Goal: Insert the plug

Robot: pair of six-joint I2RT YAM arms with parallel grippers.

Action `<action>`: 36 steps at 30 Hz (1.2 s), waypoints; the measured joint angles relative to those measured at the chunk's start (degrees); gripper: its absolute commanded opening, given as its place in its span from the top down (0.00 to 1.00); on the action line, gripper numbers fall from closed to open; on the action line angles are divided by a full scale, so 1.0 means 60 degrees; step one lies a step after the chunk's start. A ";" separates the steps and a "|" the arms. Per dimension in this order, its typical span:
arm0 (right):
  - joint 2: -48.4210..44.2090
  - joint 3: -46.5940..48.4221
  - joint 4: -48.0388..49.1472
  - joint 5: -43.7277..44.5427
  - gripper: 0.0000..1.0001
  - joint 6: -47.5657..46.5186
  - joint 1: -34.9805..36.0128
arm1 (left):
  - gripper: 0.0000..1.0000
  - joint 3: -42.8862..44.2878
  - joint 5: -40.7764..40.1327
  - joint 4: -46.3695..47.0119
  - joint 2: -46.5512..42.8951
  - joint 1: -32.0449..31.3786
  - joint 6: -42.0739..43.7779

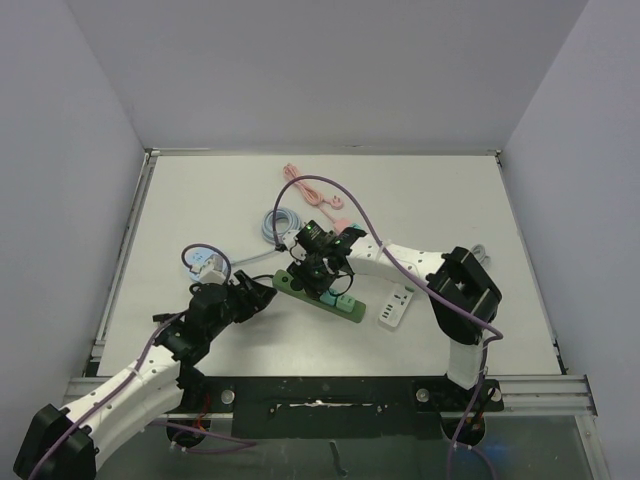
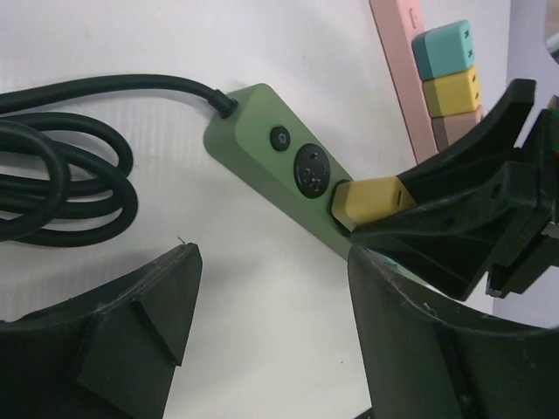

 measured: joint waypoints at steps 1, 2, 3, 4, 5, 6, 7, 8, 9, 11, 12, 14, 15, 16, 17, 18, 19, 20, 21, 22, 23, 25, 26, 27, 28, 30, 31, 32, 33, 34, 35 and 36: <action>0.0004 0.0000 0.0004 0.0000 1.00 0.0029 0.0000 | 0.34 -0.0051 0.0036 0.0036 0.0022 0.0113 -0.0011; 0.0004 0.0000 0.0007 0.0000 1.00 0.0055 0.0000 | 0.34 -0.0091 0.0066 0.0069 0.0047 0.0197 -0.0015; 0.0011 0.0000 0.0018 0.0000 1.00 0.0084 0.0000 | 0.35 -0.0138 0.0153 0.0109 0.0095 0.0324 -0.0029; 0.0018 0.0000 0.0033 0.0000 1.00 0.0109 -0.0004 | 0.35 -0.0186 0.0262 0.0160 0.0142 0.0430 -0.0033; 0.0018 -0.0007 0.0055 -0.0004 1.00 0.0127 -0.0007 | 0.35 -0.0229 0.0339 0.0233 0.0182 0.0514 -0.0036; 0.0018 -0.0040 0.0091 -0.0004 1.00 0.0138 -0.0007 | 0.35 -0.0277 0.0430 0.0313 0.0237 0.0601 -0.0040; 0.0018 -0.0055 0.0117 -0.0004 1.00 0.0142 -0.0004 | 0.36 -0.0313 0.0499 0.0375 0.0280 0.0659 -0.0044; 0.0018 -0.0087 0.0146 -0.0004 1.00 0.0160 0.0000 | 0.36 -0.0375 0.0590 0.0470 0.0346 0.0743 -0.0044; 0.0018 -0.0098 0.0164 0.0004 1.00 0.0164 0.0015 | 0.36 -0.0430 0.0637 0.0528 0.0390 0.0801 -0.0044; 0.0047 -0.0102 0.0168 0.0091 1.00 0.0186 0.0069 | 0.37 -0.0514 0.0703 0.0601 0.0463 0.0889 -0.0051; 0.0080 -0.0098 0.0171 0.0204 1.00 0.0215 0.0120 | 0.37 -0.0539 0.0703 0.0619 0.0488 0.0922 -0.0058; 0.0182 -0.0106 0.0182 0.0470 1.00 0.0313 0.0240 | 0.37 -0.0561 0.0692 0.0648 0.0517 0.0962 -0.0066; 0.0200 -0.0106 0.0186 0.0627 1.00 0.0368 0.0306 | 0.37 -0.0561 0.0688 0.0652 0.0521 0.0980 -0.0069; 0.0208 -0.0149 0.0193 0.0816 1.00 0.0441 0.0386 | 0.37 -0.0561 0.0681 0.0659 0.0514 0.0991 -0.0066; 0.0208 -0.0197 0.0229 0.1031 1.00 0.0492 0.0474 | 0.37 -0.0561 0.0648 0.0667 0.0510 0.0998 -0.0066; 0.0193 -0.0244 0.0280 0.1202 1.00 0.0528 0.0550 | 0.37 -0.0561 0.0627 0.0663 0.0499 0.1009 -0.0066; 0.0168 -0.0291 0.0342 0.1326 1.00 0.0561 0.0605 | 0.37 -0.0561 0.0616 0.0648 0.0474 0.1020 -0.0062; 0.0124 -0.0361 0.0423 0.1435 1.00 0.0590 0.0641 | 0.37 -0.0561 0.0605 0.0641 0.0433 0.1038 -0.0055; 0.0080 -0.0415 0.0495 0.1508 1.00 0.0612 0.0674 | 0.37 -0.0561 0.0586 0.0637 0.0382 0.1060 -0.0029; 0.0044 -0.0423 0.0546 0.1548 0.99 0.0634 0.0685 | 0.37 -0.0561 0.0565 0.0634 0.0328 0.1078 -0.0011; 0.0018 -0.0404 0.0550 0.1545 0.93 0.0641 0.0688 | 0.37 -0.0561 0.0557 0.0623 0.0273 0.1100 0.0022; -0.0033 -0.0215 0.0335 0.1508 0.75 0.0674 0.0685 | 0.37 -0.0561 0.0550 0.0605 0.0189 0.1129 0.0091; 0.0011 -0.0095 0.0178 0.1461 0.67 0.0681 0.0678 | 0.37 -0.0561 0.0550 0.0590 0.0153 0.1140 0.0149; 0.0102 0.0080 -0.0033 0.1413 0.60 0.0685 0.0670 | 0.37 -0.0561 0.0554 0.0568 0.0117 0.1155 0.0226; 0.0182 0.0255 -0.0240 0.1366 0.56 0.0685 0.0663 | 0.37 -0.0561 0.0554 0.0546 0.0095 0.1162 0.0277; 0.0495 0.0772 -0.0758 0.1239 0.51 0.0794 0.0663 | 0.37 -0.0557 0.0554 0.0463 0.0040 0.1184 0.0404; 0.0634 0.0973 -0.0929 0.1144 0.50 0.0823 0.0663 | 0.37 -0.0557 0.0554 0.0412 0.0018 0.1188 0.0481; 0.0707 0.1096 -0.1049 0.1071 0.50 0.0834 0.0656 | 0.37 -0.0557 0.0557 0.0375 0.0007 0.1191 0.0525; 0.0754 0.1260 -0.1264 0.0987 0.50 0.0856 0.0637 | 0.36 -0.0557 0.0557 0.0328 -0.0011 0.1195 0.0561; 0.0769 0.1443 -0.1494 0.0907 0.50 0.0863 0.0612 | 0.36 -0.0557 0.0557 0.0284 -0.0029 0.1206 0.0586; 0.0769 0.1679 -0.1716 0.0820 0.50 0.0860 0.0608 | 0.36 -0.0557 0.0557 0.0233 -0.0058 0.1228 0.0623; 0.0769 0.1880 -0.1847 0.0761 0.51 0.0852 0.0601 | 0.36 -0.0557 0.0557 0.0204 -0.0076 0.1246 0.0648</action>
